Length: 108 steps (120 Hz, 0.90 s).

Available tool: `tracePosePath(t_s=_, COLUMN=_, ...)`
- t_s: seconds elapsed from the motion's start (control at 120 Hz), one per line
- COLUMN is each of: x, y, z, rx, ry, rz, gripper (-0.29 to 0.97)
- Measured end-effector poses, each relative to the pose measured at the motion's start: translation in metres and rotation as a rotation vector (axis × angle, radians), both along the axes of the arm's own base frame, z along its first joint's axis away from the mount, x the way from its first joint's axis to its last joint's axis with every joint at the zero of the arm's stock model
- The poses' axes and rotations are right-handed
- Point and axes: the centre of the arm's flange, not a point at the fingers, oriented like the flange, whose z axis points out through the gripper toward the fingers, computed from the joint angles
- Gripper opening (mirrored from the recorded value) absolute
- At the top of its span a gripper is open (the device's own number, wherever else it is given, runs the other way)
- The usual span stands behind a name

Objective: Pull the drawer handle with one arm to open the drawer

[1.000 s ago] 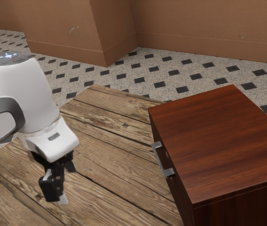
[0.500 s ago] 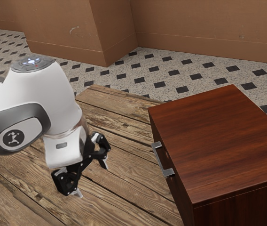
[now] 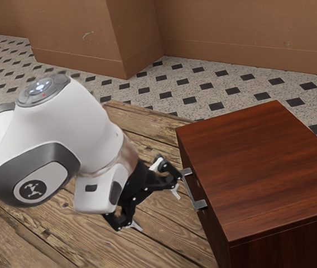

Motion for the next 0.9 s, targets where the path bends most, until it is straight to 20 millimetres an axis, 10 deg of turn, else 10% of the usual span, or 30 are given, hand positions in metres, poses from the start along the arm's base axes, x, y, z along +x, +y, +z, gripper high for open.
tracePosePath(t_s=0.517, x=-0.033, y=-0.006, z=0.013, rx=-0.013, ry=-0.084, rz=-0.167, gripper=0.68)
tracePosePath(t_s=0.9, x=-0.045, y=0.027, z=0.005, rx=-0.035, ry=-0.118, rz=-0.177, gripper=0.68)
